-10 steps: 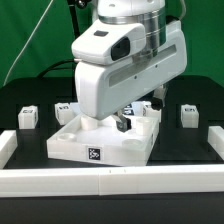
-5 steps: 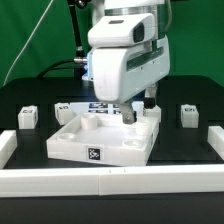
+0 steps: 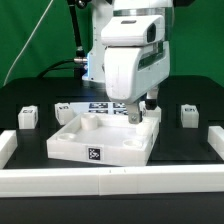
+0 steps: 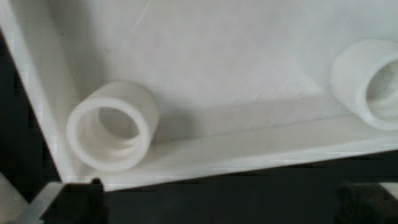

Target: Assemble one leg

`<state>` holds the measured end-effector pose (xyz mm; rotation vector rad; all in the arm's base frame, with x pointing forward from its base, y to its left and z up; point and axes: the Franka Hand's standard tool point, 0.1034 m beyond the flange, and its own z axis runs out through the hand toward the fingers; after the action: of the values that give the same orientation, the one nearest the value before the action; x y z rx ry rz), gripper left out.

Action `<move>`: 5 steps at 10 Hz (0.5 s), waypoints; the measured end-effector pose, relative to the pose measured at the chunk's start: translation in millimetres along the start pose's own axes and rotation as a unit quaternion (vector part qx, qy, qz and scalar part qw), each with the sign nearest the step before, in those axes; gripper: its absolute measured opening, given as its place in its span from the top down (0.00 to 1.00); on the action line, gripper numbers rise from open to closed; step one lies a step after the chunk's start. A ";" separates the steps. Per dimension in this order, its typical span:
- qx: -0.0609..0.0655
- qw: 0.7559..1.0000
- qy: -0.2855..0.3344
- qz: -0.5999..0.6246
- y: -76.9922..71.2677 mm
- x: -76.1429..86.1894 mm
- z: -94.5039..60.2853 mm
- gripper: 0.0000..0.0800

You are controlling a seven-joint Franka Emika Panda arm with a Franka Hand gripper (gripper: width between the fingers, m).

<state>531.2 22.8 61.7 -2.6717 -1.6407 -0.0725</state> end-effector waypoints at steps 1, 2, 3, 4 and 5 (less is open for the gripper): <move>0.001 1.000 -0.001 0.000 -1.6 -0.6 0.8 0.19; 0.008 1.000 -0.004 -0.001 -11.5 -4.3 4.2 0.19; 0.015 1.000 -0.009 -0.002 -23.2 -11.4 7.2 0.19; 0.019 1.000 -0.012 -0.002 -33.9 -17.2 9.5 0.19; 0.024 1.000 -0.015 -0.005 -42.0 -24.8 11.8 0.19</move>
Offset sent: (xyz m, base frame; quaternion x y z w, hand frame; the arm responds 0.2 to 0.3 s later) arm -0.0480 -0.0040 -0.0052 -0.0003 -0.0179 -0.0280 0.9994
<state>482.9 20.1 48.0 -2.6422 -1.6438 0.0059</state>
